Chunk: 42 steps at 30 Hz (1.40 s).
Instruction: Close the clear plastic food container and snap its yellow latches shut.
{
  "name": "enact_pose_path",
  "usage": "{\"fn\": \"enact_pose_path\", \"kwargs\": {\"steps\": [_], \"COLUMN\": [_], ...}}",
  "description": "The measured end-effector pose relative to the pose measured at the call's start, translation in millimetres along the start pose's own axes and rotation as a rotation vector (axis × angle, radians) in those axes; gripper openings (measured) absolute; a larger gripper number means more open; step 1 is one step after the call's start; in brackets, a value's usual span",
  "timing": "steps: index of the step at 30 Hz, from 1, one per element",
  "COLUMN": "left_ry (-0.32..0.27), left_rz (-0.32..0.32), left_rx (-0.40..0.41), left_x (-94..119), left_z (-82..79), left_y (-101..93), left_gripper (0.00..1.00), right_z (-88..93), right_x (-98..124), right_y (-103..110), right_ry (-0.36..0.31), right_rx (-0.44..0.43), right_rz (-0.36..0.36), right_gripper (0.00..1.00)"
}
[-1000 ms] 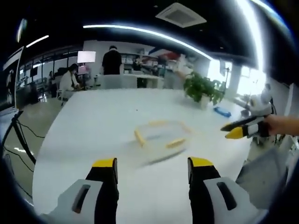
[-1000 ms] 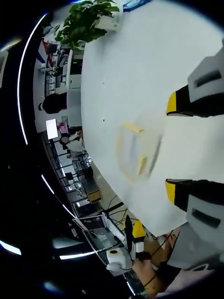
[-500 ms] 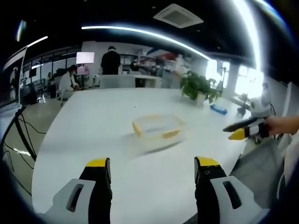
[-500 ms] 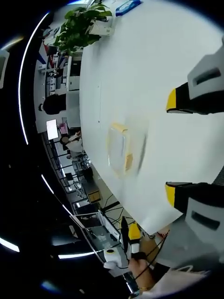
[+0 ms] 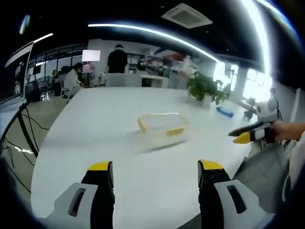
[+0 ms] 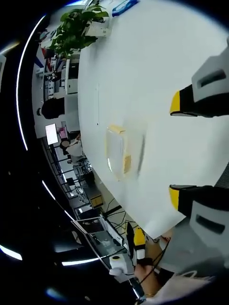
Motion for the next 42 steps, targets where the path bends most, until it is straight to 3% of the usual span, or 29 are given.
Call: {"fn": "enact_pose_path", "kwargs": {"steps": [24,30,35,42], "left_ry": [0.015,0.030,-0.001,0.012], "left_rz": [-0.007,-0.011,-0.022,-0.029], "left_rx": [0.013,-0.002,-0.002,0.000], "left_x": [-1.1,1.8,7.1,9.2], "left_z": [5.6,2.0,-5.5,0.0], "left_y": [-1.9,-6.9,-4.4,-3.2], "left_gripper": [0.69,0.69,0.68,0.68], "right_z": [3.5,-2.0,6.5,2.9], "right_x": [0.5,2.0,-3.1,-1.5], "right_y": [3.3,0.2,3.1,7.8], "right_ry": [-0.007,-0.055,-0.020,-0.036], "right_rx": [-0.014,-0.025,-0.030,-0.025], "right_rz": [-0.018,-0.006,-0.028,-0.041], "right_gripper": [0.56,0.56,0.56,0.56]}}
Point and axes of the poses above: the point that each gripper's makers call its tool centre point, and the gripper's own axes: x roughly backward along the fingers, y roughly to its left, z roughly out of its underside, the point moved 4 cm from there along x, roughly backward along the fingers, and after that the axes turned 9 degrees about x, right-handed, at the moved point
